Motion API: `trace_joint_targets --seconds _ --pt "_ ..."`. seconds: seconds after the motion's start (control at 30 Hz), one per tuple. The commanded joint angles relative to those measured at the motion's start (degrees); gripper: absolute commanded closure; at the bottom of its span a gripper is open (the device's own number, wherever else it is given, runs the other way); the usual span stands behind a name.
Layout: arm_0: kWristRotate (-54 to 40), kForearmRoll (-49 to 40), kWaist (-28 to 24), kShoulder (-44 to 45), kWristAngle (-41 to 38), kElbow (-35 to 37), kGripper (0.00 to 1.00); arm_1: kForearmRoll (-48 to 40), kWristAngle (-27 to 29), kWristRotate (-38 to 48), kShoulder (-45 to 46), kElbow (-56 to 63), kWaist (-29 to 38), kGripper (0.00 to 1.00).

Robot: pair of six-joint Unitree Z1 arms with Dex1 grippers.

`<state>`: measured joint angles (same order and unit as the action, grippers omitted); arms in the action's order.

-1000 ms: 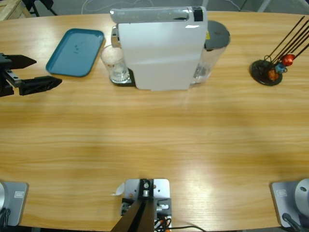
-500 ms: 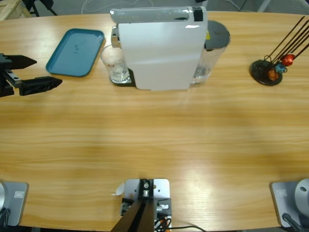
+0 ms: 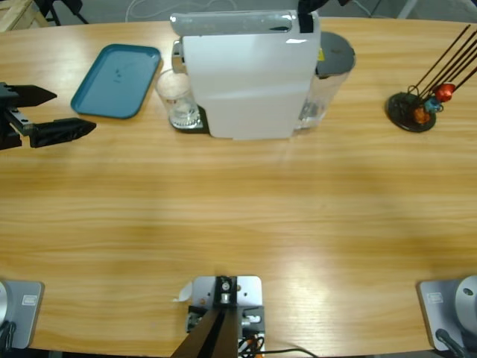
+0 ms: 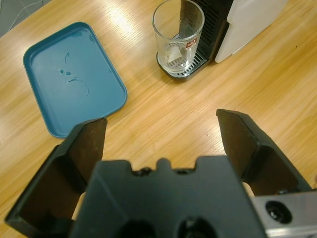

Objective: Pour coffee

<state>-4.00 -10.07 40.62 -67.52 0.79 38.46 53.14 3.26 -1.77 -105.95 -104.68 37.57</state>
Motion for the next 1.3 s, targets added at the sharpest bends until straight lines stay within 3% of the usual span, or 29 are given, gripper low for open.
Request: trace_joint_targets --seconds 0.03,0.6,0.73,0.8,0.87,0.93,1.3 --pt "0.66 -1.09 0.6 -1.39 0.51 -0.92 0.036 -1.26 0.61 0.95 -0.68 6.3 0.66 1.0" --pt "0.66 -1.33 0.78 -1.76 0.44 -0.92 0.041 -4.1 0.47 1.6 0.08 8.88 0.66 1.0" --pt "0.66 -1.02 0.78 -2.65 0.35 -0.67 0.041 -3.81 0.2 0.47 5.49 6.42 0.66 1.0" --pt "0.66 -1.0 0.78 -2.92 0.33 -0.67 0.04 -3.06 0.33 0.28 9.06 4.38 0.66 0.326" --pt "0.66 -0.96 0.78 -3.13 0.26 -0.67 0.035 0.23 0.49 -0.35 10.25 2.22 0.66 0.129" --pt "0.71 -0.91 0.78 -3.34 0.26 -0.64 0.014 3.11 0.43 -1.18 10.25 0.63 0.57 0.058" --pt "0.74 -0.77 0.78 -2.71 0.26 -0.76 0.0 5.38 -0.8 -0.86 9.34 -0.17 0.57 0.073"
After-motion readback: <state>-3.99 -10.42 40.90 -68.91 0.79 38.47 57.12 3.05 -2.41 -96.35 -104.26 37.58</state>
